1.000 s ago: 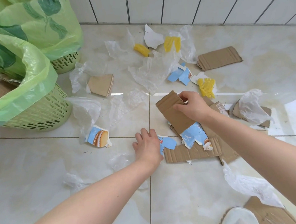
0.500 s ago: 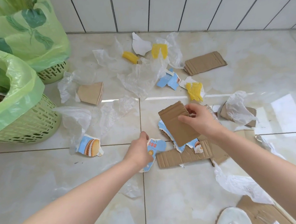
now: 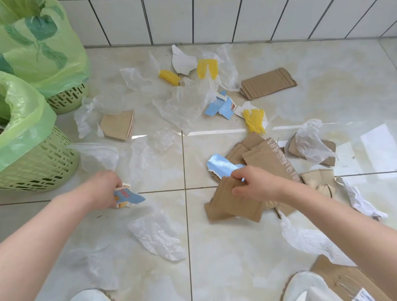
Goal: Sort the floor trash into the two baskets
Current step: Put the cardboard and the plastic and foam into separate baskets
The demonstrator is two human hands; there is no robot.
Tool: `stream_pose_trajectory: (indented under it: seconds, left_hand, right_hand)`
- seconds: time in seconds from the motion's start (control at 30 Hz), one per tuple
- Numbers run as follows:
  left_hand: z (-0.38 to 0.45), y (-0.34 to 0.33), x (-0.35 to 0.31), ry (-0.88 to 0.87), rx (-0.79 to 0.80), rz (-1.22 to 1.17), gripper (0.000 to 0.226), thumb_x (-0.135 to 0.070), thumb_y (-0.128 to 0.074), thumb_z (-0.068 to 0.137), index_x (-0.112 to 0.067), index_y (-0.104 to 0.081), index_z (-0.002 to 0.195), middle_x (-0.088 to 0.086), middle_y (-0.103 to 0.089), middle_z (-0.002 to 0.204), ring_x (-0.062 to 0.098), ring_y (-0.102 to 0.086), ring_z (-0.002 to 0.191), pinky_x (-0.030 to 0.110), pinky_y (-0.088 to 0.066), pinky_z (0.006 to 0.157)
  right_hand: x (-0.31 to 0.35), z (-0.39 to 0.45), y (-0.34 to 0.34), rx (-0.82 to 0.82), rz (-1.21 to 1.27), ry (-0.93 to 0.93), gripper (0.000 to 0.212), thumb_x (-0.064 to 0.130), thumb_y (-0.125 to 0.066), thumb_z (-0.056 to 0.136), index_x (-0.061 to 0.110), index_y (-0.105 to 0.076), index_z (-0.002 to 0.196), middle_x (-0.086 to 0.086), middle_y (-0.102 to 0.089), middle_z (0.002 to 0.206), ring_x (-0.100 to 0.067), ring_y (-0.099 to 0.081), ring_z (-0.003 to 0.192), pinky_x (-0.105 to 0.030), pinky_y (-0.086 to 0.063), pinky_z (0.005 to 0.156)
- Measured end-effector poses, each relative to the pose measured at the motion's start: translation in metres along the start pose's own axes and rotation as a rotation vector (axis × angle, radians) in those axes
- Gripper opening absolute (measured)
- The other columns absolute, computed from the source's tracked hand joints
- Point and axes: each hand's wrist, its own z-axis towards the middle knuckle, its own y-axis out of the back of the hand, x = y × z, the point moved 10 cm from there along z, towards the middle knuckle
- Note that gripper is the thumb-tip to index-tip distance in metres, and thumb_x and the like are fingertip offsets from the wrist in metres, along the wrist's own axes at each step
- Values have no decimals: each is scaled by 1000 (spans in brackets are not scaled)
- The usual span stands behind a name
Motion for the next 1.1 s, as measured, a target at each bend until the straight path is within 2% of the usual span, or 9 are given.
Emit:
stream_pose_trajectory:
  seconds: [0.1, 0.2, 0.3, 0.53, 0.67, 0.73, 0.83, 0.97, 1.1]
  left_hand:
    - [8, -12, 9, -29, -89, 78, 34, -22, -65, 80, -24, -62, 115, -3, -41, 123, 19, -41, 115, 35, -49, 86]
    - [8, -9, 5, -65, -132, 162, 42, -25, -66, 81, -29, -57, 121, -9, -31, 138, 17, -32, 125, 31, -48, 87]
    - [7, -5, -1, -72, -102, 222, 41, -28, -65, 80, -29, -58, 120, -10, -35, 136, 16, -33, 126, 27, -44, 87]
    - [3, -3, -5, -54, -71, 283, 21, -27, -59, 85, -28, -60, 106, -5, -49, 108, 17, -47, 106, 25, -34, 73]
    - [-1, 2, -9, -64, -88, 238, 9, -31, -58, 85, -29, -55, 93, -6, -42, 93, 16, -49, 93, 26, -31, 70]
    - [-3, 2, -6, -61, -82, 134, 11, -31, -61, 83, -28, -52, 87, -6, -45, 92, 15, -48, 85, 27, -34, 69]
    - [-5, 5, -2, -32, -78, -125, 18, -26, -71, 73, -19, -59, 84, 1, -57, 91, 21, -57, 83, 30, -46, 67]
    - [-14, 13, -10, -2, -33, -397, 22, -26, -80, 68, -19, -63, 78, 0, -65, 78, 20, -62, 72, 26, -44, 56]
    - [-23, 19, -32, -37, 19, -627, 18, -19, -82, 70, -17, -68, 81, 0, -70, 77, 14, -62, 66, 24, -45, 56]
  right_hand:
    - [3, -3, -27, 91, -298, 69, 4, 16, -55, 85, 12, -54, 88, -6, -47, 103, -27, -49, 94, -38, -45, 79]
    - [6, -7, -45, 105, -525, 145, 30, 17, -57, 85, 15, -54, 116, -3, -36, 129, -29, -40, 108, -38, -45, 85]
    - [15, -6, -55, 58, -631, 218, 43, 18, -61, 85, 16, -47, 126, -3, -34, 134, -30, -36, 112, -37, -41, 85]
    - [24, 2, -64, 7, -722, 275, 35, 6, -55, 85, 13, -50, 119, -7, -47, 118, -30, -38, 107, -37, -37, 85]
    - [27, -1, -66, 16, -712, 308, 33, 2, -50, 85, 12, -49, 116, -5, -50, 107, -27, -38, 102, -33, -29, 75]
    - [29, -4, -68, 22, -714, 315, 32, 1, -48, 85, 12, -48, 115, -5, -51, 105, -25, -34, 95, -33, -27, 73]
    - [31, -6, -71, 11, -727, 341, 30, 1, -46, 85, 11, -47, 113, -6, -51, 103, -26, -38, 97, -32, -27, 74]
    - [35, -9, -78, 4, -745, 396, 28, -3, -41, 83, 10, -47, 108, -5, -47, 88, -23, -30, 85, -33, -25, 73]
    - [38, -11, -86, 52, -788, 417, 29, -8, -41, 82, 8, -46, 105, -3, -39, 75, -23, -28, 81, -33, -25, 72]
